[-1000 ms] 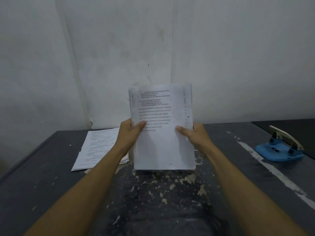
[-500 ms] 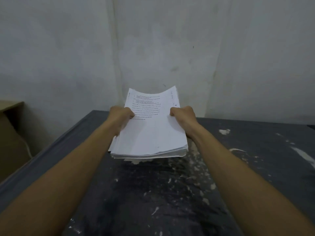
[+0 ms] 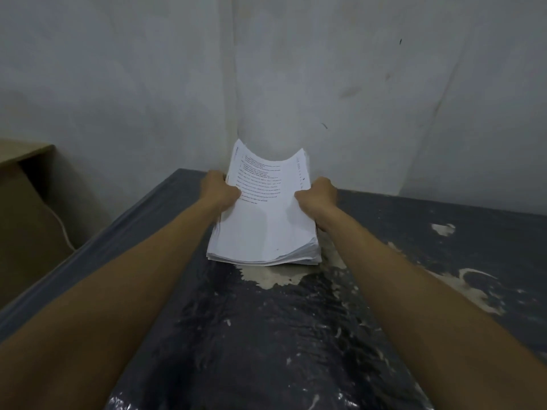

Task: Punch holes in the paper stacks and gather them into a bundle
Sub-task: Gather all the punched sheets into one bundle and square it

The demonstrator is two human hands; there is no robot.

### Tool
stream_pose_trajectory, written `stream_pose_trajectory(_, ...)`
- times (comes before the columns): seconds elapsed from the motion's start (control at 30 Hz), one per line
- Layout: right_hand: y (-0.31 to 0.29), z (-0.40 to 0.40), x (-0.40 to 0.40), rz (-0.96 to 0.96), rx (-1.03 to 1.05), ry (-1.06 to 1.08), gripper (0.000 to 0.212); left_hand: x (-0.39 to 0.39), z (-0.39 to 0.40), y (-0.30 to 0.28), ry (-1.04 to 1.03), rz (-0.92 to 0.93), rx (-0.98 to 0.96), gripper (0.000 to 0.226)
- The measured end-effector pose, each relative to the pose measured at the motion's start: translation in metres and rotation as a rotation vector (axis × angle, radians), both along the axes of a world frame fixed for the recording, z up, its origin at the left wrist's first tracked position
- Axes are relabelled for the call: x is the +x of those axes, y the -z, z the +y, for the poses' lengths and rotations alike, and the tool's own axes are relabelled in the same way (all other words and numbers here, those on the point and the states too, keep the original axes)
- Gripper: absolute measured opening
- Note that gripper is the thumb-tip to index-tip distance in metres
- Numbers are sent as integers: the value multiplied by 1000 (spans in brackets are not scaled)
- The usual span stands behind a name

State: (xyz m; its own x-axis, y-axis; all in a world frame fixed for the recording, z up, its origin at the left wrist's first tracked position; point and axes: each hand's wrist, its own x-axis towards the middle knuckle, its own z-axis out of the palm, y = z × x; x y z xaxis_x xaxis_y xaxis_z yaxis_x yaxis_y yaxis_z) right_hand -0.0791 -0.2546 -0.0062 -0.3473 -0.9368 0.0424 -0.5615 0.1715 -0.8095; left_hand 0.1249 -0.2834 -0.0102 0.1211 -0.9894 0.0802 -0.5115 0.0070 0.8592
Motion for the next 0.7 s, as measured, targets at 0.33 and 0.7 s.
stream_pose_trajectory(0.33,35,-9,1,241,143,-14,28,-11,-4,72,-181,-516,-114,25)
stream_pose_trajectory(0.7,48,-5,-12,-6,-49,24,22,1,-11,76,-107,-331,-133,12)
